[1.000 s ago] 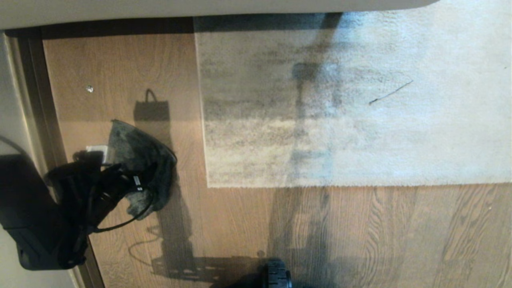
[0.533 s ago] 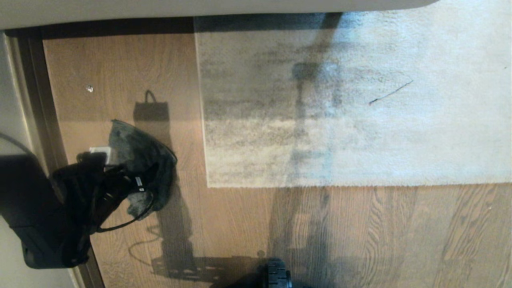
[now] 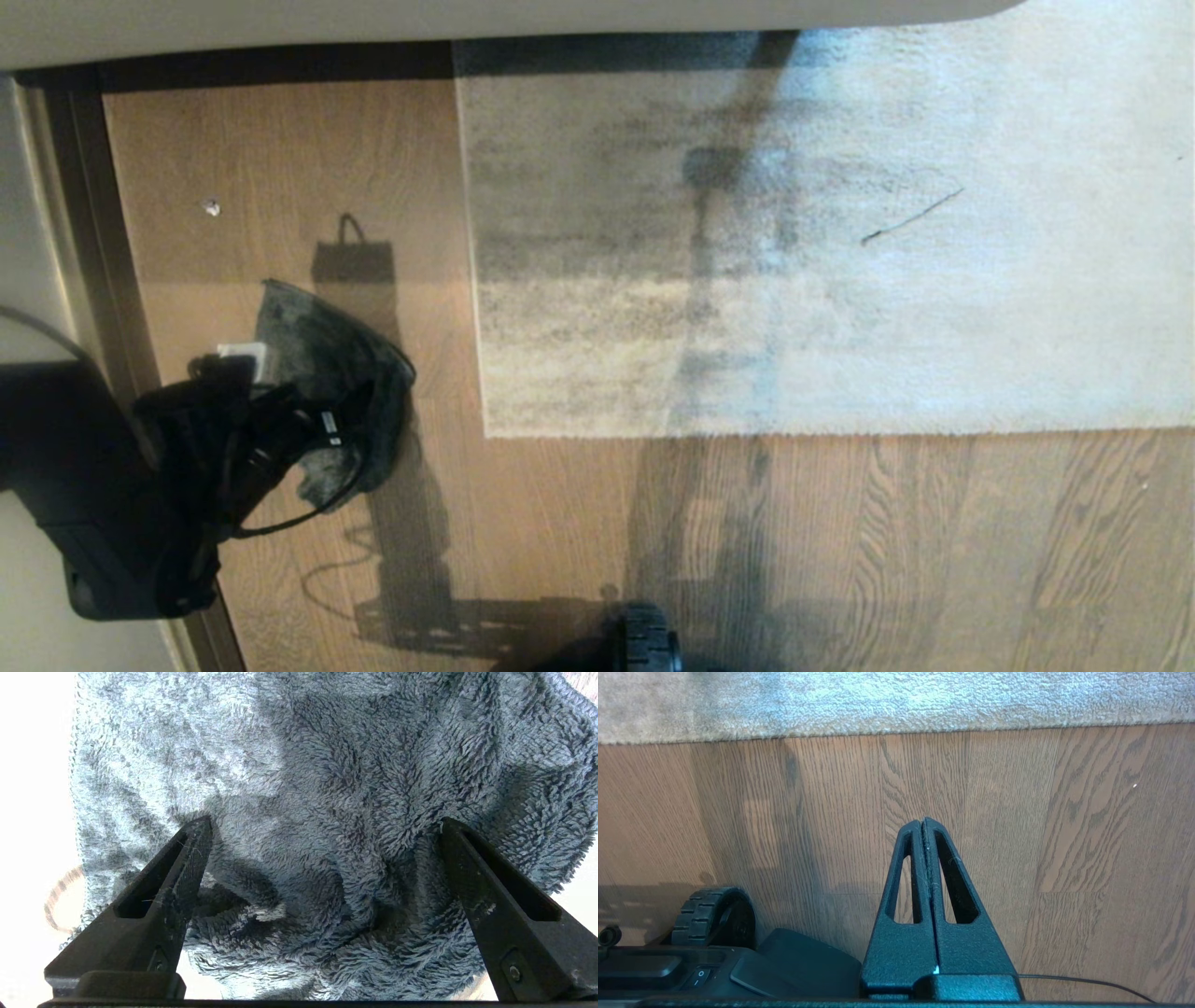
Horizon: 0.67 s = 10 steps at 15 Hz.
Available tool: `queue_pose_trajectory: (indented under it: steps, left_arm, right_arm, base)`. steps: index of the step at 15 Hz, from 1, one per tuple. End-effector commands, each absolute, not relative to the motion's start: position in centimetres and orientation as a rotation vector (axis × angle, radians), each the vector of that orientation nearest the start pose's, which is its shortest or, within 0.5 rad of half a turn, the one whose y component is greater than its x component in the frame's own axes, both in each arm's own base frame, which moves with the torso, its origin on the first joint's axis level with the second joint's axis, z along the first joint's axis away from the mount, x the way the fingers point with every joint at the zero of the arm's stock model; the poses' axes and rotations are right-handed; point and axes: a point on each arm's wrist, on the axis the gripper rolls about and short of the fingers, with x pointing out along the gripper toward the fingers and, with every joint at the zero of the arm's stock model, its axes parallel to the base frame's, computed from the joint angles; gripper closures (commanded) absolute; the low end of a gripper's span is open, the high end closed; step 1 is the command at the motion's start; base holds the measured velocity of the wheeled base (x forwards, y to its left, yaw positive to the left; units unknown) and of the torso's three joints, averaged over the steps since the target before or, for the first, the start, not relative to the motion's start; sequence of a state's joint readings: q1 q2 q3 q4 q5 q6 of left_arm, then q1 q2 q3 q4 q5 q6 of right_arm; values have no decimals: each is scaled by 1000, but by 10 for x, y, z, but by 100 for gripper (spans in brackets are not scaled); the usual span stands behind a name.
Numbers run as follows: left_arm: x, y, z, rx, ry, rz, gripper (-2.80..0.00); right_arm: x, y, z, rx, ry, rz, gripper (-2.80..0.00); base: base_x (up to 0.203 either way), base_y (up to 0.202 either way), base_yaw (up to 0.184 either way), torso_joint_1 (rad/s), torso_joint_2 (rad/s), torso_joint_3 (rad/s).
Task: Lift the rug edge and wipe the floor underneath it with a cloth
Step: Pick up the rag
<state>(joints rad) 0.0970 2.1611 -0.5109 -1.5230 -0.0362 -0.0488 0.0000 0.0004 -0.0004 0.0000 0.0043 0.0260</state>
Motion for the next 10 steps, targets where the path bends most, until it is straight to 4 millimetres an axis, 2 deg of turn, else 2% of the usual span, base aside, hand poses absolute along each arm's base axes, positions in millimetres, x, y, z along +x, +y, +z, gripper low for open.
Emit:
queue_pose_trajectory:
  steps: [1, 4, 5, 10]
  left_arm:
    - [330, 31, 58, -55, 86, 62, -280]
    - [334, 33, 58, -54, 79, 65, -280]
    - [334, 33, 57, -54, 81, 65, 0]
    - [335, 33, 56, -55, 80, 66, 0]
  right_arm:
    - [-23, 0, 75, 26, 0, 5, 0]
    - [-23, 0, 75, 26, 0, 5, 0]
    - [-23, 0, 76, 26, -1, 5, 0]
    - [-23, 0, 76, 26, -1, 5, 0]
  base:
    - [0, 0, 0, 0, 0, 0]
    - [0, 0, 0, 0, 0, 0]
    - [0, 0, 0, 0, 0, 0]
    - [0, 0, 0, 0, 0, 0]
